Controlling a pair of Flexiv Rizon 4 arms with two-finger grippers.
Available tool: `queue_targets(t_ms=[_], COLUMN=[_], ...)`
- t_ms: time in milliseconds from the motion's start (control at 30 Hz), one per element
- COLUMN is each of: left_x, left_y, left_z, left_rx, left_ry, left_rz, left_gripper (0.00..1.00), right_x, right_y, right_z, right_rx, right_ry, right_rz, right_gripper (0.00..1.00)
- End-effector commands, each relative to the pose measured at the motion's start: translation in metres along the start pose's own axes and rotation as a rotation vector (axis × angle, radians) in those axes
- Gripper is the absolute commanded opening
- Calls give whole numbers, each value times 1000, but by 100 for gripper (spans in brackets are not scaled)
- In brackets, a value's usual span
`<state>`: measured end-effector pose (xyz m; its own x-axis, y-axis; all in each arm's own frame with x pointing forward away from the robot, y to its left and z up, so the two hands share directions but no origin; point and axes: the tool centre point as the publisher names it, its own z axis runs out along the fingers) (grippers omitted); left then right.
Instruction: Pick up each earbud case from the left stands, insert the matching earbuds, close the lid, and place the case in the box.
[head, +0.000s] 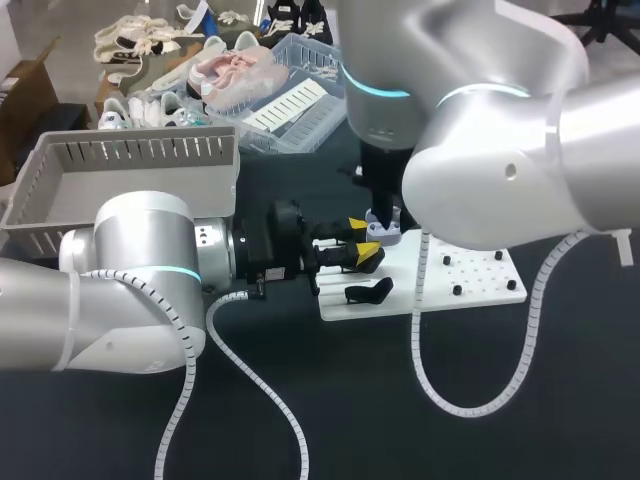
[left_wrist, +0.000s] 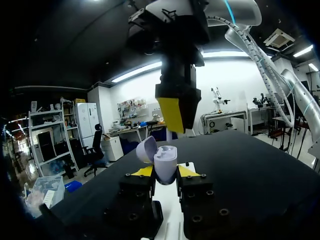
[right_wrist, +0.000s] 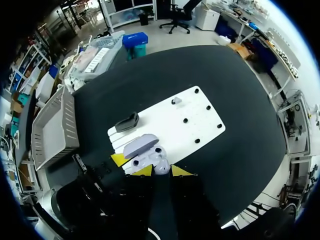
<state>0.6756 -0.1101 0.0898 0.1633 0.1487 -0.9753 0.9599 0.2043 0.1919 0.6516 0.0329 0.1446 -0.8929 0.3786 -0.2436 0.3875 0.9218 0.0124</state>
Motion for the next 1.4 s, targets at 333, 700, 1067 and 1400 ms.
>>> queue_targets(t_ms=[333,700,1067,1400], left_x=[0,0,0,0], left_y=[-2,-2,-2,-2], left_z=[0,0,0,0], left_rx=[-10,-10,-10,-10], left_ry=[0,0,0,0], left_rz=[3,3,3,3], left_gripper=[0,0,0,0], right_x=[0,-2,-3,-1], right_y=[4,3,5,5], right_z=[6,8,11,17], right_rx=[13,14,10,8], right_ry=[3,4,11,25], right_rz=[-8,-6,-13,-12], right_gripper=[0,0,0,0])
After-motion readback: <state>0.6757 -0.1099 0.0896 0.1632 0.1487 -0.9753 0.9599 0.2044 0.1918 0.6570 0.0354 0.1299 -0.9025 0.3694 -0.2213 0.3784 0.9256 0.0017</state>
